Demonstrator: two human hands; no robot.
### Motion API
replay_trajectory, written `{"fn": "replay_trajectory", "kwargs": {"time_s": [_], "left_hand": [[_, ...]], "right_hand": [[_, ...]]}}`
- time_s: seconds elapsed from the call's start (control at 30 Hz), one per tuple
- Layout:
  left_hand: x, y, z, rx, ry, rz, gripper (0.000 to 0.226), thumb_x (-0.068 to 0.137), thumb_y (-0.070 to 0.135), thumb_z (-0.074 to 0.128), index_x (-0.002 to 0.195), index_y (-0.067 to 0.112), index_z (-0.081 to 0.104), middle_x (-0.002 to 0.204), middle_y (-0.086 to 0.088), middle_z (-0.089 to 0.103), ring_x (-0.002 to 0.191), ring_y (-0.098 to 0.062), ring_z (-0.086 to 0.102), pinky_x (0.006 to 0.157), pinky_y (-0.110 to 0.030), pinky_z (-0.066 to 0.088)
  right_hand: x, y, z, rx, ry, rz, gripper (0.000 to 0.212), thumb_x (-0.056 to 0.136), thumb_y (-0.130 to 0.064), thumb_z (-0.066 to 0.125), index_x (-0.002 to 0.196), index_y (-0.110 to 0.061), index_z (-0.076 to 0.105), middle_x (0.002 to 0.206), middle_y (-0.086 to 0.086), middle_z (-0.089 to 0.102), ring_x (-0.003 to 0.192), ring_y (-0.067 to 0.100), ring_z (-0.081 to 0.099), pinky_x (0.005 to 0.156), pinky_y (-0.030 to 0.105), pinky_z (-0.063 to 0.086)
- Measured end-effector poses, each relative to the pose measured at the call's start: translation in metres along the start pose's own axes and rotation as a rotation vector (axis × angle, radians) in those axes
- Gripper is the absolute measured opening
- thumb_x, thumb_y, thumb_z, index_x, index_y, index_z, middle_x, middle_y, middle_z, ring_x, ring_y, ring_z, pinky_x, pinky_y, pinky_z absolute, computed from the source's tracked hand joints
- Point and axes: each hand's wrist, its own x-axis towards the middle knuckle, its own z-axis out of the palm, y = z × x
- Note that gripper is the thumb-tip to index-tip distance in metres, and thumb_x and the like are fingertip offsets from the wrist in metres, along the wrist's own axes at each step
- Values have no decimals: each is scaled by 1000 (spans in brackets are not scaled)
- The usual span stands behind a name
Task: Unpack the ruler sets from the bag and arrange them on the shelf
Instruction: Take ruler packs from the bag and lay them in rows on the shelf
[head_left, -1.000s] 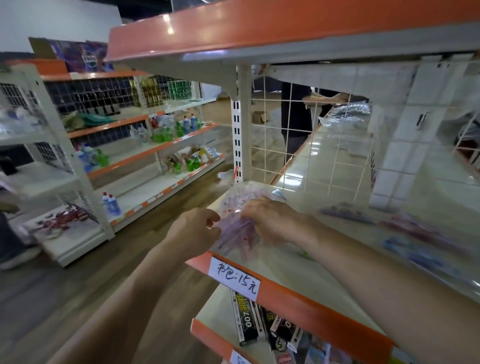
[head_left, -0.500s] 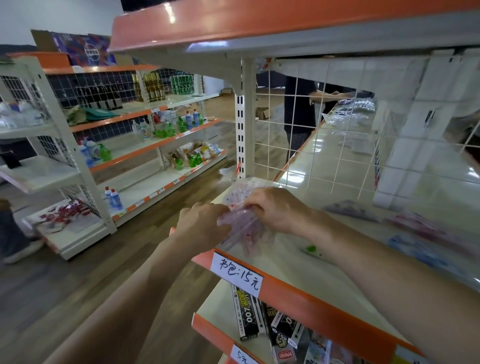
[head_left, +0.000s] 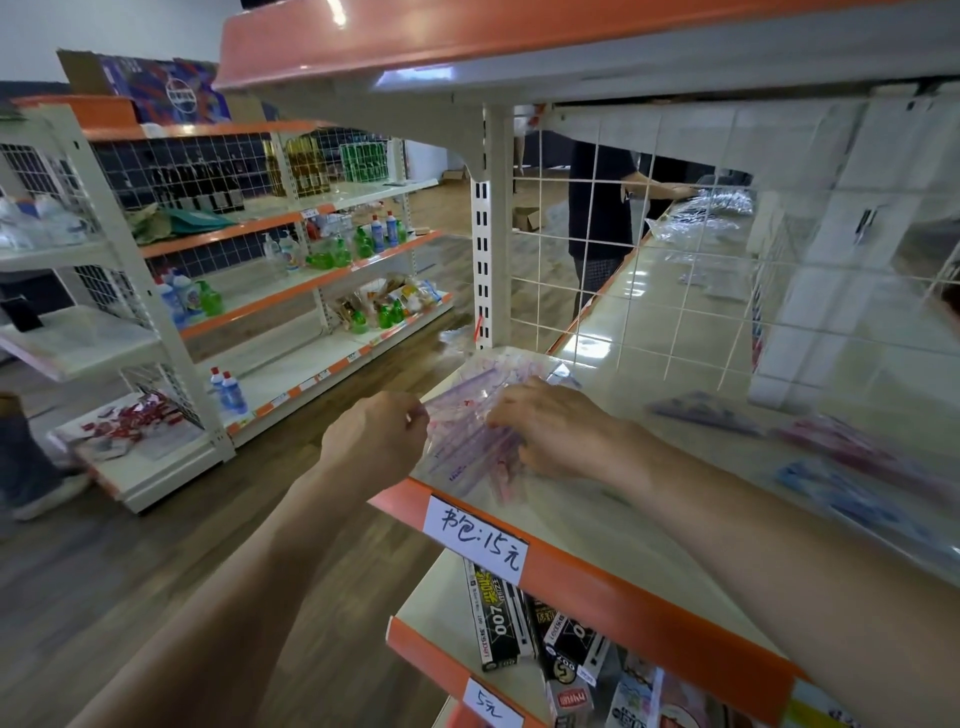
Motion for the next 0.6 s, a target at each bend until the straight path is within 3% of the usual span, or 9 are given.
{"fn": "replay_trajectory", "kwargs": {"time_s": [0.13, 0.4, 0.6], "left_hand": [[0, 0, 3, -31, -12, -5, 25, 97, 28, 43, 100, 21, 67, 88, 5, 66, 78, -17, 62, 71, -38, 57], [-2, 4, 1, -78, -5, 6, 27, 98, 27, 43, 106, 19, 67, 89, 5, 66, 77, -15, 62, 69, -35, 55], [-3, 4, -2, -71, 25, 16, 27, 98, 27, 42, 108, 18, 67, 85, 6, 64, 74, -15, 61, 64, -31, 53]], "right_hand": [[1, -3, 2, -78, 42, -33, 37, 83, -9, 58, 120, -15, 58, 113, 2, 54, 110, 21, 46, 76, 28, 34], [0, -13, 0, -191, 32, -43, 35, 93, -11, 49, 128, -12, 49, 120, 8, 53, 112, 26, 50, 77, 35, 39], [-1, -15, -1, -273, 38, -62, 26, 95, -18, 51, 117, -10, 60, 113, 7, 59, 107, 24, 52, 79, 33, 42]]}}
